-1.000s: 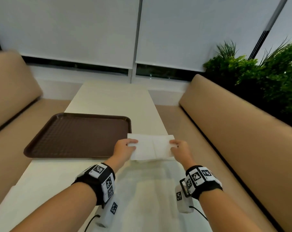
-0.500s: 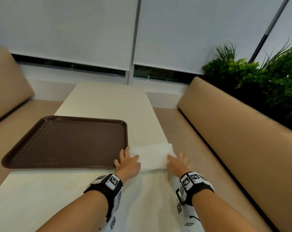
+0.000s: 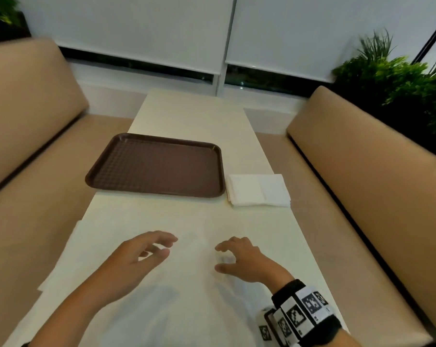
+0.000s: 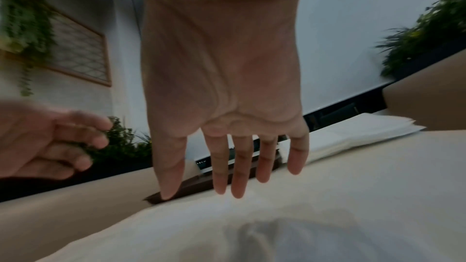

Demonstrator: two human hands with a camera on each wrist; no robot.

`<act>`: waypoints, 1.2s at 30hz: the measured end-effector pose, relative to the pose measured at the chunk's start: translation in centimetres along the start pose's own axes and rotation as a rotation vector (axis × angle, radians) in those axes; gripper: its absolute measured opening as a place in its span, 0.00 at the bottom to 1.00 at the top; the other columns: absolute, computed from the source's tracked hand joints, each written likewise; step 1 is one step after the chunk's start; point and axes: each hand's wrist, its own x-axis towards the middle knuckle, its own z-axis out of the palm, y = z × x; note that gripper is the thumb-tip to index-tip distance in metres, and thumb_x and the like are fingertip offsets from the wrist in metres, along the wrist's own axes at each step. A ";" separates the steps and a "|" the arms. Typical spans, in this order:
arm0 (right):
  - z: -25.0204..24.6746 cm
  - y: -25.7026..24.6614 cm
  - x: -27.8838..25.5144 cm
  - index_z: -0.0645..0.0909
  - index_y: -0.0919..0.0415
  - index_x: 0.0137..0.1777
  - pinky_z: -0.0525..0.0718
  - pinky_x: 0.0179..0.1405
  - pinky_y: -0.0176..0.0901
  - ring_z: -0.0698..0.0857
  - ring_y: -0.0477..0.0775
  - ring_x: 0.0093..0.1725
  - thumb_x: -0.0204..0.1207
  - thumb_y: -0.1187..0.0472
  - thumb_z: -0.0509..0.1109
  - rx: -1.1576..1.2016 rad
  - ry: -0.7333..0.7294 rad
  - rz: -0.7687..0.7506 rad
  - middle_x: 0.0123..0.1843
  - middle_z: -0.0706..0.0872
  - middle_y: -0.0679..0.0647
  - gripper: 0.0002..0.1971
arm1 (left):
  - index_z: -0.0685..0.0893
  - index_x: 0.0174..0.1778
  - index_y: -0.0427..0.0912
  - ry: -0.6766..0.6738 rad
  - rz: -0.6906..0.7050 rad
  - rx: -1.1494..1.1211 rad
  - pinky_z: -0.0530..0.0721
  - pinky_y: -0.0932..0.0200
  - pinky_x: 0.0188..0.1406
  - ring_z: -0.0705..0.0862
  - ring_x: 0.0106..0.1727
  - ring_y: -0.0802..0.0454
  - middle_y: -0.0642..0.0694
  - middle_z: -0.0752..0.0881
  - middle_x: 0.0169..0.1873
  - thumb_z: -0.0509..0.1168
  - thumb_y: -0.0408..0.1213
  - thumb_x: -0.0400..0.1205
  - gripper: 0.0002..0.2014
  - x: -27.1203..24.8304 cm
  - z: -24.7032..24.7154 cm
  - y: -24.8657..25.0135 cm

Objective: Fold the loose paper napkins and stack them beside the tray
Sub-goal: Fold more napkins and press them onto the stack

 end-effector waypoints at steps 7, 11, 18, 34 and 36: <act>4.9 -6.8 0.7 0.71 0.57 0.73 0.72 0.67 0.53 0.70 0.58 0.69 0.76 0.36 0.65 -0.090 0.024 0.023 0.69 0.74 0.55 0.32 | 0.86 0.46 0.70 0.134 -0.179 -0.063 0.76 0.81 0.47 0.86 0.46 0.65 0.62 0.89 0.48 0.67 0.31 0.80 0.21 -12.3 -1.8 -7.5; 7.1 -10.2 1.8 0.71 0.63 0.67 0.74 0.62 0.53 0.71 0.60 0.66 0.70 0.31 0.67 -0.151 0.128 0.067 0.66 0.73 0.58 0.38 | 0.87 0.46 0.67 0.221 -0.221 -0.078 0.78 0.76 0.49 0.87 0.45 0.60 0.59 0.90 0.46 0.66 0.28 0.80 0.22 -16.1 -2.4 -10.2; 9.3 -11.7 2.6 0.69 0.55 0.71 0.73 0.63 0.54 0.69 0.60 0.68 0.68 0.43 0.76 0.067 0.165 0.139 0.68 0.70 0.56 0.35 | 0.87 0.46 0.65 0.306 -0.208 -0.143 0.77 0.82 0.45 0.87 0.46 0.60 0.58 0.90 0.46 0.67 0.30 0.81 0.19 -18.3 -3.0 -10.1; 1.3 -12.4 -5.6 0.76 0.72 0.70 0.87 0.56 0.52 0.86 0.62 0.59 0.70 0.58 0.66 1.729 -0.039 -0.172 0.64 0.84 0.68 0.29 | 0.72 0.61 0.81 0.478 -0.056 -0.321 0.71 0.58 0.68 0.73 0.68 0.74 0.70 0.77 0.66 0.76 0.54 0.69 0.29 -14.7 -4.1 -4.6; -0.1 -12.3 -7.0 0.81 0.69 0.63 0.89 0.49 0.49 0.89 0.59 0.52 0.70 0.57 0.65 1.747 -0.017 -0.205 0.57 0.88 0.65 0.24 | 0.65 0.64 0.84 0.398 -0.023 -0.409 0.70 0.60 0.68 0.71 0.71 0.71 0.65 0.73 0.70 0.79 0.61 0.58 0.41 -12.2 -4.0 -3.3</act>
